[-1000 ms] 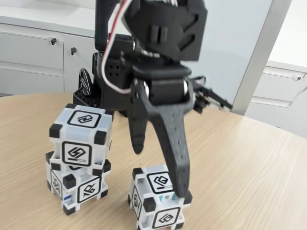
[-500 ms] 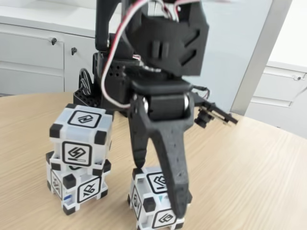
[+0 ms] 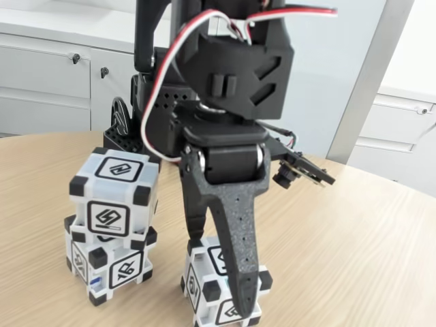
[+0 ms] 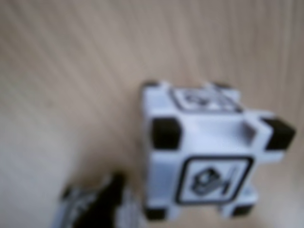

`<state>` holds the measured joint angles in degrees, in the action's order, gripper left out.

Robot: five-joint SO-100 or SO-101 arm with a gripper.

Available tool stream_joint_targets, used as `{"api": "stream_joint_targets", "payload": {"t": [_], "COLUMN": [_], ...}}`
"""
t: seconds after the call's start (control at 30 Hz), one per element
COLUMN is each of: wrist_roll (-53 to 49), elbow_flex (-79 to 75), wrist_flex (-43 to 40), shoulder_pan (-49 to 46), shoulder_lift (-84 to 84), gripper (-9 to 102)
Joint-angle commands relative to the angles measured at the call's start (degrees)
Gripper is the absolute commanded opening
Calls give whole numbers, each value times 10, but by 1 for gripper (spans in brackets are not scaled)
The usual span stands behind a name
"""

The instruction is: Stack cubes from left to right.

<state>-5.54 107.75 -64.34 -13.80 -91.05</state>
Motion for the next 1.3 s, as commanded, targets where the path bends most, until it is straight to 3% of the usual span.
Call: {"api": "stream_joint_targets", "payload": {"t": [0.0,0.57,1.27], "wrist_roll": [7,-10,-186], "elbow_flex": [-28,-126,-125], "wrist_flex": [15,46,45], "shoulder_pan": [2,2,2], "shoulder_lift": [5,147,146], "gripper": [43,35,30]}}
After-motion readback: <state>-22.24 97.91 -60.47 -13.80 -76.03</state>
